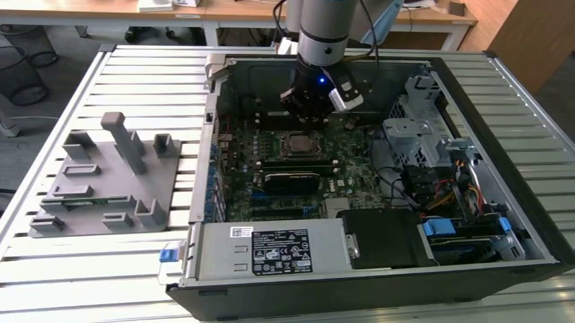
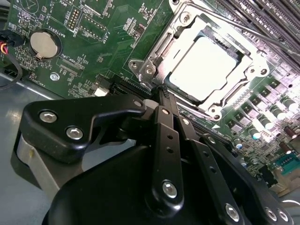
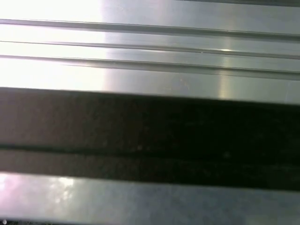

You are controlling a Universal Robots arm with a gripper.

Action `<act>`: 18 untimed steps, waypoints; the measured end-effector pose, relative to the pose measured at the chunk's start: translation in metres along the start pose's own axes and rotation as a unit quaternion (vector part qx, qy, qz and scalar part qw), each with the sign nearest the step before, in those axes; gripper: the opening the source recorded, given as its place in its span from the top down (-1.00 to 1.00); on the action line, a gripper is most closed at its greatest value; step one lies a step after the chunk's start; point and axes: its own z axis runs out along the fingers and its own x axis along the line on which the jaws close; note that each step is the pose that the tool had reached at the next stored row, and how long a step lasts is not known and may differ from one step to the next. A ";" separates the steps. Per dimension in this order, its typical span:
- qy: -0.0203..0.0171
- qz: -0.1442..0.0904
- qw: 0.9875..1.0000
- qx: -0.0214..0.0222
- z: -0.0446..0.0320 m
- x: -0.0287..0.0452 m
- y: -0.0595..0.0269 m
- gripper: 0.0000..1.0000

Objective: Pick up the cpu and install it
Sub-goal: 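Install the first cpu locking lever, then install the second cpu locking lever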

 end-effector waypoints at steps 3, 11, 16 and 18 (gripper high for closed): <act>0.000 0.000 1.000 0.000 -0.0001 0.0000 -0.0005 0.79; 0.000 0.000 1.000 0.000 -0.0003 0.0002 -0.0042 0.79; 0.000 0.000 1.000 0.000 -0.0004 0.0003 -0.0081 0.79; 0.000 0.000 1.000 0.000 -0.0005 0.0003 -0.0099 0.79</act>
